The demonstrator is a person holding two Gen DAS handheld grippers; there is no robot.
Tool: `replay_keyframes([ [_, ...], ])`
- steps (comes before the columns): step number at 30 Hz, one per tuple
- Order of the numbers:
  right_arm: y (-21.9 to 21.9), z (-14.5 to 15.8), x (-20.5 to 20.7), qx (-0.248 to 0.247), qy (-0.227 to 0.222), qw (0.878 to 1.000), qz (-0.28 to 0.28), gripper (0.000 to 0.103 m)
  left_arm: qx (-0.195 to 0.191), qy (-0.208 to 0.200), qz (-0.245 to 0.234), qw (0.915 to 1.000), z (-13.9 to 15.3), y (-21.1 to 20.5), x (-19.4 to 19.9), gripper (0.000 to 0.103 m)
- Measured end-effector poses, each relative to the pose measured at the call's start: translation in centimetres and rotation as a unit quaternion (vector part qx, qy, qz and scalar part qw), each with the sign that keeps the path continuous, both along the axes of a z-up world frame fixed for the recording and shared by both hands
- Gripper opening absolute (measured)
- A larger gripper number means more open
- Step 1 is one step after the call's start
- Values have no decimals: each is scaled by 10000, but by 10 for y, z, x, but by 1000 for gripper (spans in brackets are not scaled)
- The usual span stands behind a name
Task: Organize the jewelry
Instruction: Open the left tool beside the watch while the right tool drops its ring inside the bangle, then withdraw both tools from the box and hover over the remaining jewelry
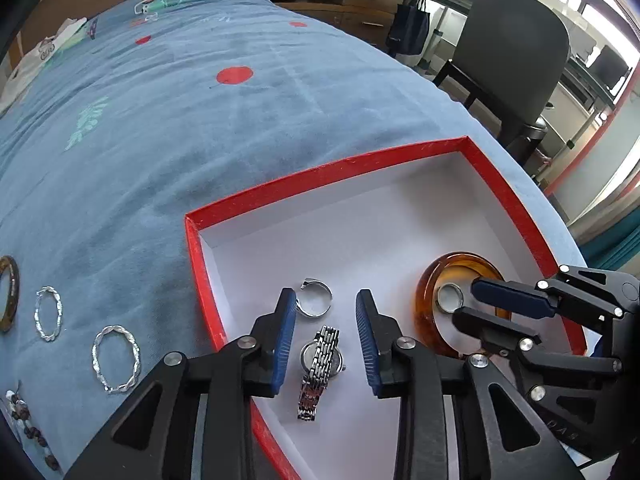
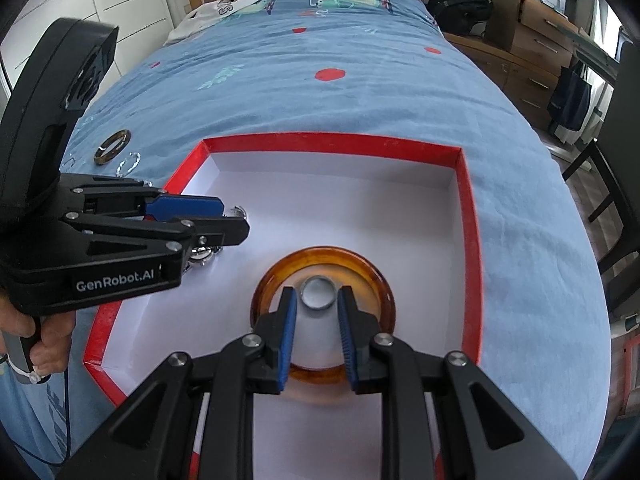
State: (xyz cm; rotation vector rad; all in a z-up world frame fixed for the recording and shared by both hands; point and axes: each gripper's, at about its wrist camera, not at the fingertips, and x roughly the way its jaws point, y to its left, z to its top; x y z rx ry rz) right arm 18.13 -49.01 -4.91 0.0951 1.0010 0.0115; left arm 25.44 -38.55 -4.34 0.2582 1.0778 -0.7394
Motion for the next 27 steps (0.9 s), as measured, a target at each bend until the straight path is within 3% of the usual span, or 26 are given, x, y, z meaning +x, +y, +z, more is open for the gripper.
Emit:
replay_keyframes([
  [3, -3, 5, -6, -3, -31, 10000, -69, 21, -69, -66, 95, 9999, 8, 7, -2, 43],
  [9, -7, 26, -26, -71, -156, 9995, -258, 21, -198, -251, 283, 9991, 36, 37, -17, 49],
  [16, 4, 72, -57, -238, -377, 9979, -476, 21, -228, -456, 853, 9950, 65, 109, -35, 56],
  [22, 24, 113, -83, -368, -659, 9956, -558, 39, -176, -788, 1406, 9868, 93, 197, -53, 58],
  [27, 53, 143, -100, -389, -957, 9931, -563, 45, -113, -1033, 1769, 9787, 116, 270, -70, 65],
])
